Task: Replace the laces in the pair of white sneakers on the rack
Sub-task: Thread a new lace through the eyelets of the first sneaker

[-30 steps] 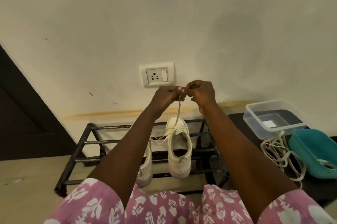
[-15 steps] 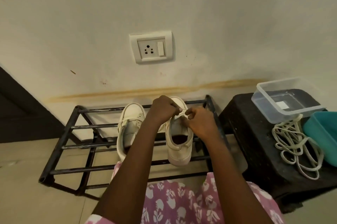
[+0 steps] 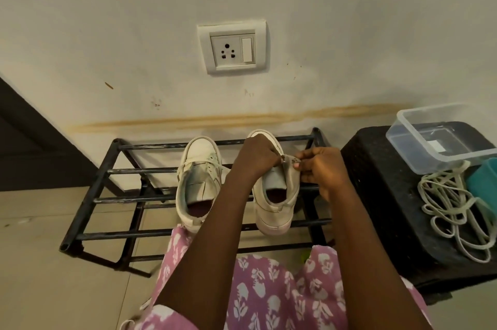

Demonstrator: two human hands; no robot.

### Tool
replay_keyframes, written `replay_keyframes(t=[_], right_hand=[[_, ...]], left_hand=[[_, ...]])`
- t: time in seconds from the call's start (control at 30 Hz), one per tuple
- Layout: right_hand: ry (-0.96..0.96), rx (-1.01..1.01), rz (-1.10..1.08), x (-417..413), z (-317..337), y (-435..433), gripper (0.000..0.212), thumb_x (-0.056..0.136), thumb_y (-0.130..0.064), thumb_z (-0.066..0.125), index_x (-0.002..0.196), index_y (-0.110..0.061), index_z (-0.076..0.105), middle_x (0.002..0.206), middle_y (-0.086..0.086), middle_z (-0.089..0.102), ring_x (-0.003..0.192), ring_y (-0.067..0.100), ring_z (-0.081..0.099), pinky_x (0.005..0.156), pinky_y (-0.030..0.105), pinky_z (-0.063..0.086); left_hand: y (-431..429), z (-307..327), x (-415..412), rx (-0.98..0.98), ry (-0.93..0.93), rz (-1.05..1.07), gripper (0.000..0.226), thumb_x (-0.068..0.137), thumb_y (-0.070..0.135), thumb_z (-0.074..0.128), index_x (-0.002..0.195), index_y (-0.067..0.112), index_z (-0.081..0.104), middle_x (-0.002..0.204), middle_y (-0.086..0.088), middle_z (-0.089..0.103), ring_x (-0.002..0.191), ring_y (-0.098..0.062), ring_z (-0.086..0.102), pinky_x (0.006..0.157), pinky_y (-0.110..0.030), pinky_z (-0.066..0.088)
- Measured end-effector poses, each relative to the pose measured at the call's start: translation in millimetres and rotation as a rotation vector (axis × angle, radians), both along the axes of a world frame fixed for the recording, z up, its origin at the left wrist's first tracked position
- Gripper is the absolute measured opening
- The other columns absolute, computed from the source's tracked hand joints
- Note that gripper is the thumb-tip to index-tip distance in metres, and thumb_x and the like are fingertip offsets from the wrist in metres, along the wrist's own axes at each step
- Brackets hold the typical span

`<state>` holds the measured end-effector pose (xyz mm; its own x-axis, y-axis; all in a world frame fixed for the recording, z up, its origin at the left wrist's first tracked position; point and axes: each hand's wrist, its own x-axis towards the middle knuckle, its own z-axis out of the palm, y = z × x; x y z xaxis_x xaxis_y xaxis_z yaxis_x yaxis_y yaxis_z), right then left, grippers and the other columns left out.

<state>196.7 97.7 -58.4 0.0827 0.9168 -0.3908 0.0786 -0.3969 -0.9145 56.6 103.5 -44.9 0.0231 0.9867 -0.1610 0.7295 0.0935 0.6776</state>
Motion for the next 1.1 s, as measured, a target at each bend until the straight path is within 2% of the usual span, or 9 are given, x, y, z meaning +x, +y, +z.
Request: replay_keyframes(t=[0.07, 0.1, 0.2, 0.3, 0.53, 0.7, 0.9, 1.0, 1.1], right_hand=[[0.029, -0.012, 0.0, 0.9, 0.1, -0.4, 0.015, 0.082, 0.014, 0.057, 0.083, 0.0, 0.064, 0.077, 0.009, 0.065, 0.068, 0.018, 0.064, 0.058, 0.026, 0.056], [0.043, -0.014, -0.002, 1.4, 0.0, -0.6, 0.015, 0.082, 0.014, 0.057, 0.083, 0.0, 0.063, 0.077, 0.009, 0.065, 0.069, 0.018, 0.064, 0.058, 0.026, 0.056], [0.067, -0.027, -0.018, 0.5, -0.2, -0.1, 0.016, 0.083, 0.014, 0.055, 0.081, 0.0, 0.062, 0.077, 0.01, 0.063, 0.07, 0.019, 0.062, 0.064, 0.03, 0.055], [0.064, -0.032, -0.035, -1.4, -1.0, 1.0, 0.019, 0.083, 0.015, 0.054, 0.077, -0.002, 0.06, 0.076, 0.01, 0.062, 0.07, 0.019, 0.061, 0.065, 0.031, 0.054], [0.044, -0.016, 0.029, 0.4, -0.6, 1.8, 0.025, 0.081, 0.015, 0.053, 0.075, -0.006, 0.064, 0.076, 0.008, 0.063, 0.071, 0.018, 0.062, 0.053, 0.023, 0.055], [0.057, -0.005, 0.044, 1.7, -2.8, 1.4, 0.023, 0.082, 0.014, 0.051, 0.084, -0.003, 0.067, 0.08, 0.009, 0.065, 0.073, 0.019, 0.062, 0.051, 0.02, 0.055], [0.086, 0.001, 0.065, 3.3, -3.6, 0.1, 0.023, 0.083, 0.013, 0.05, 0.083, -0.003, 0.066, 0.083, 0.011, 0.064, 0.077, 0.02, 0.062, 0.057, 0.024, 0.056], [0.105, -0.006, 0.064, 3.2, -5.4, 0.6, 0.023, 0.083, 0.013, 0.051, 0.083, -0.005, 0.067, 0.084, 0.011, 0.065, 0.078, 0.02, 0.063, 0.064, 0.029, 0.056], [0.117, -0.006, 0.063, 1.3, -6.8, 0.1, 0.025, 0.081, 0.011, 0.055, 0.079, -0.01, 0.067, 0.079, 0.006, 0.067, 0.076, 0.017, 0.064, 0.063, 0.027, 0.056]], left_hand=[[0.0, -1.4, -1.9, 0.003, -0.029, 0.012, 0.016, 0.078, 0.007, 0.068, 0.092, 0.005, 0.076, 0.092, -0.012, 0.073, 0.084, -0.014, 0.061, 0.053, -0.008, 0.04], [0.3, -1.5, -3.0, 0.006, -0.039, 0.023, 0.016, 0.078, 0.007, 0.068, 0.091, 0.005, 0.076, 0.091, -0.012, 0.073, 0.084, -0.013, 0.061, 0.053, -0.006, 0.04], [1.7, -1.3, -4.7, 0.03, 0.01, 0.044, 0.014, 0.078, 0.006, 0.065, 0.086, 0.001, 0.075, 0.086, -0.014, 0.07, 0.09, -0.022, 0.064, 0.075, -0.027, 0.051], [1.7, -2.1, -2.5, 0.058, 0.068, 0.033, 0.01, 0.078, 0.007, 0.063, 0.079, 0.003, 0.072, 0.085, -0.018, 0.069, 0.09, -0.027, 0.064, 0.081, -0.037, 0.05], [1.9, -11.4, 2.2, 0.093, 0.031, 0.05, 0.018, 0.082, 0.012, 0.064, 0.087, -0.002, 0.075, 0.09, -0.018, 0.071, 0.081, -0.022, 0.061, 0.073, -0.029, 0.044], [1.1, -16.0, 5.1, 0.088, -0.034, 0.051, 0.016, 0.082, 0.013, 0.065, 0.092, 0.005, 0.076, 0.091, -0.013, 0.073, 0.088, -0.021, 0.064, 0.071, -0.024, 0.043], [-0.7, -21.6, 12.2, 0.086, -0.021, 0.058, 0.018, 0.085, 0.016, 0.063, 0.094, 0.006, 0.075, 0.092, -0.015, 0.072, 0.087, -0.026, 0.064, 0.077, -0.035, 0.05], [-1.0, -23.7, 15.2, 0.097, -0.001, 0.085, 0.02, 0.087, 0.02, 0.063, 0.098, 0.008, 0.075, 0.095, -0.013, 0.072, 0.089, -0.025, 0.064, 0.075, -0.032, 0.047], [0.7, -26.1, 13.1, 0.103, 0.048, 0.113, 0.022, 0.087, 0.025, 0.064, 0.101, 0.012, 0.074, 0.099, -0.011, 0.072, 0.093, -0.024, 0.063, 0.076, -0.029, 0.045]])
